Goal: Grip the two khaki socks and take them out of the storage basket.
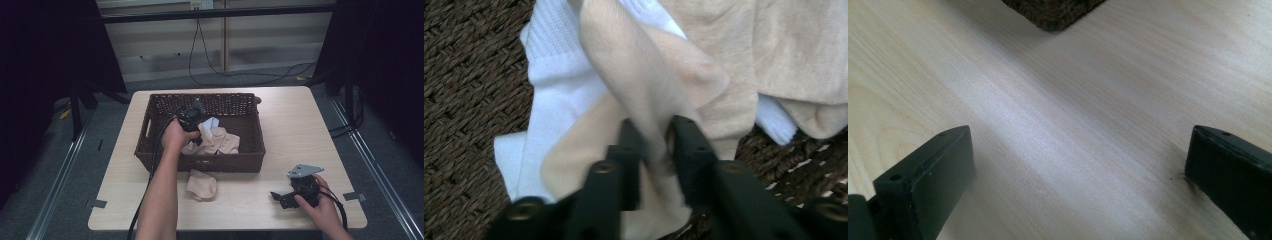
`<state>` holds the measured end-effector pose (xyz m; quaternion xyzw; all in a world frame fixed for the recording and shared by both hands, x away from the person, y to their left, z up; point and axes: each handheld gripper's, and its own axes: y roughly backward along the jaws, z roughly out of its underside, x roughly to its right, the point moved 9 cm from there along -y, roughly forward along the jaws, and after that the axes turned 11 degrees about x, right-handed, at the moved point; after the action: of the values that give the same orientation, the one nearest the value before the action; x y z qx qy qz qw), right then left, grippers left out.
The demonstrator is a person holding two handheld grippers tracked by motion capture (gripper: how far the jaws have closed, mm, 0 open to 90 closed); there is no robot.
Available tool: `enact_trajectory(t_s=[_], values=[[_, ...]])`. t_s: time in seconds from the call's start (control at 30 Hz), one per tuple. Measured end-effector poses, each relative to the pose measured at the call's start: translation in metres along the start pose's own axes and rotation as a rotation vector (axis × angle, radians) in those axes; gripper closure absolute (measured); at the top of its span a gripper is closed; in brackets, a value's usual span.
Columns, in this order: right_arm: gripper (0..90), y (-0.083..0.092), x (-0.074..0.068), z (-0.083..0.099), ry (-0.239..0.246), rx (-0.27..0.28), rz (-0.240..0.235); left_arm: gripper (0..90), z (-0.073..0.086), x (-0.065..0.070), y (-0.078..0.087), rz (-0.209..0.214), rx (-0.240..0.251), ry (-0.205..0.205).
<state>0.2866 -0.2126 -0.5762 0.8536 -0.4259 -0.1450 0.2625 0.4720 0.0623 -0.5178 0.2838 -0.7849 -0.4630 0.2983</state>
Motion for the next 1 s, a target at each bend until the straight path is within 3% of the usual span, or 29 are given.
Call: enact_trajectory(t_s=[0.13, 0.23, 0.4, 0.6, 0.7, 0.77, 1.0], values=[[0.0, 0.000, 0.000, 0.000, -0.003, -0.003, 0.002, 86.0, 0.001, 0.002, 0.007, 0.022, -0.003, 0.019], [0.0, 0.000, 0.000, 0.000, -0.004, -0.003, 0.002, 86.1, 0.001, 0.002, 0.014, 0.025, 0.004, 0.025], [0.0, 0.000, 0.000, 0.000, -0.002, 0.000, 0.000, 85.9, -0.002, 0.006, 0.033, 0.038, 0.011, -0.001], [0.0, 0.000, 0.000, 0.000, -0.007, -0.004, 0.002, 85.6, -0.004, 0.012, 0.050, 0.058, 0.002, 0.019], [0.0, 0.000, 0.000, 0.000, -0.006, -0.004, 0.002, 85.6, -0.005, 0.014, 0.055, 0.063, 0.002, 0.006], [0.0, 0.000, 0.000, 0.000, -0.007, -0.005, 0.001, 85.6, -0.006, 0.014, 0.059, 0.052, 0.016, 0.001], [0.0, 0.000, 0.000, 0.000, -0.007, -0.004, 0.000, 86.3, -0.011, 0.017, 0.069, 0.087, 0.077, 0.026]])
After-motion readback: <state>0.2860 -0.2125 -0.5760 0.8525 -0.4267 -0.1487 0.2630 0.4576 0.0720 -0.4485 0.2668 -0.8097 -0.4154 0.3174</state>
